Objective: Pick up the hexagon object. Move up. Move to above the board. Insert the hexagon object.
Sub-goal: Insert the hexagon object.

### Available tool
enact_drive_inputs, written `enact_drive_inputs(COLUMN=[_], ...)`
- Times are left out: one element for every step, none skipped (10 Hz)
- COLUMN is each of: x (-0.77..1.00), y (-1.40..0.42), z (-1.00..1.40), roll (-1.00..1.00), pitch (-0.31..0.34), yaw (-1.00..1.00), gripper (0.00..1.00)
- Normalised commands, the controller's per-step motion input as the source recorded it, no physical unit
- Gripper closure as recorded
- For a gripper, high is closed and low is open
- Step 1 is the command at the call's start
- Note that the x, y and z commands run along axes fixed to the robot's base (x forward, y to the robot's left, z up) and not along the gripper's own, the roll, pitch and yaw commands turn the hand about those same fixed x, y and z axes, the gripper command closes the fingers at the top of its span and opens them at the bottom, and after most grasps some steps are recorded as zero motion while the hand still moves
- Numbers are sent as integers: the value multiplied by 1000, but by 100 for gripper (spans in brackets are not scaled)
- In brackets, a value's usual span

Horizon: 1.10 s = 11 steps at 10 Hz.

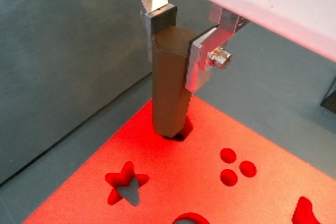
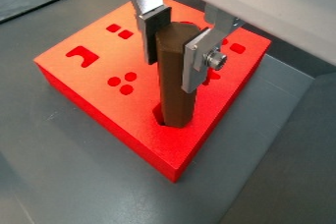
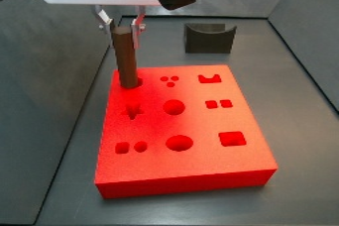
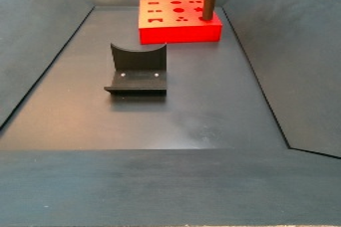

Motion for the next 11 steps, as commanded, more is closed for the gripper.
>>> enact_drive_inputs(x=[206, 503, 434, 366, 223, -109, -77, -120, -214, 0, 0], y=[0, 211, 206, 269, 180, -129, -120, -151, -123, 0, 0], z=[-840, -737, -709, -711, -791, -937, -966, -909, -571, 0, 0], roll=[10, -1, 0, -9, 0, 139, 144, 147, 119, 0, 0], pitch=[-146, -59, -53, -53, -86, -137, -110, -130, -91, -10, -10], yaw=[49, 26, 0, 0, 29, 0, 0, 0, 0, 0, 0], gripper=[100, 100, 100, 100, 100, 100, 100, 100, 100, 100, 100])
